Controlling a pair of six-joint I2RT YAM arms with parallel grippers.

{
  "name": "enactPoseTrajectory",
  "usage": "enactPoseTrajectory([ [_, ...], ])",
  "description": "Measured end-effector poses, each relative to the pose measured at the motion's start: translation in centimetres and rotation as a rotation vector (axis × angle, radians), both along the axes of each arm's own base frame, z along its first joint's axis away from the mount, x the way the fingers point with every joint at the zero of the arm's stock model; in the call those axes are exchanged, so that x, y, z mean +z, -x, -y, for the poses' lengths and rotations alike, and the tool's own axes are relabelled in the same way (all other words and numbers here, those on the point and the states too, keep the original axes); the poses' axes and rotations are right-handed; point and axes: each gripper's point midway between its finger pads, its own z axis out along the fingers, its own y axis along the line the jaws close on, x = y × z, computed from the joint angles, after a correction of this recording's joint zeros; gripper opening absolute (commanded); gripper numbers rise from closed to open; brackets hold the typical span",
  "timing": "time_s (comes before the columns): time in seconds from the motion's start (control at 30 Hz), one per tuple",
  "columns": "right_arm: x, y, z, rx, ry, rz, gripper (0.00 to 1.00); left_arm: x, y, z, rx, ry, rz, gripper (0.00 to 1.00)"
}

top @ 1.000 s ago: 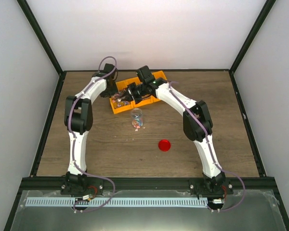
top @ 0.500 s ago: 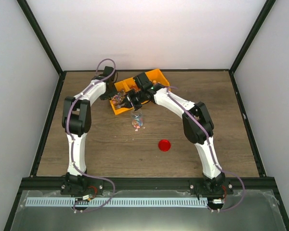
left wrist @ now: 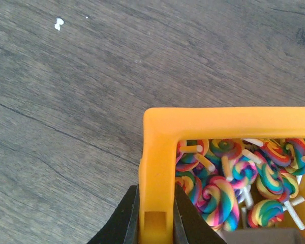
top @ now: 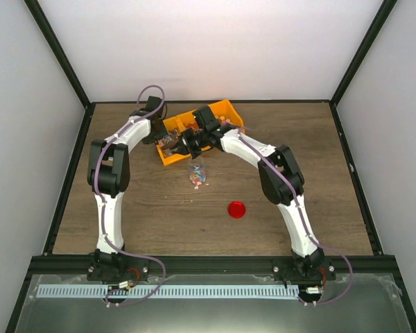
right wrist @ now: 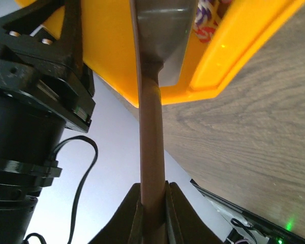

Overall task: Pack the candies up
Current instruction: Scoop the fake candies from the storage box.

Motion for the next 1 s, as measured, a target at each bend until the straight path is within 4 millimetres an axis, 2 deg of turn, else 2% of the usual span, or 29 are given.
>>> enactPoseTrajectory([
  [0.23, 0.2, -1.8, -0.5, 0.022, -0.096, 0.046, 0.01, 0.0, -0.3, -0.7, -0.011, 0.009, 0.003, 0.04],
  [0.3, -0.3, -2.2, -0.5, 0.026, -0.127, 0.062, 0.01, 0.0, -0.3, -0.7, -0.013, 0.01, 0.005, 0.04],
  [0.4, -1.3, -2.1, -0.7, 0.062, -0.162, 0.076, 0.01, 0.0, -0.7, -1.2, -0.006, 0.008, 0.015, 0.04],
  [0.53, -1.1, -2.5, -1.0, 0.082, -0.155, 0.121, 0.01, 0.0, -0.8, -2.0, 0.013, 0.012, 0.018, 0.04],
  [0.93, -1.3, -2.1, -0.6, 0.077, -0.089, 0.138, 0.01, 0.0, -0.8, -1.7, -0.001, 0.022, 0.015, 0.04],
  [1.0, -0.8, -2.0, -0.6, 0.065, -0.06, 0.126, 0.01, -0.1, -0.8, -1.4, -0.011, 0.024, 0.011, 0.04],
])
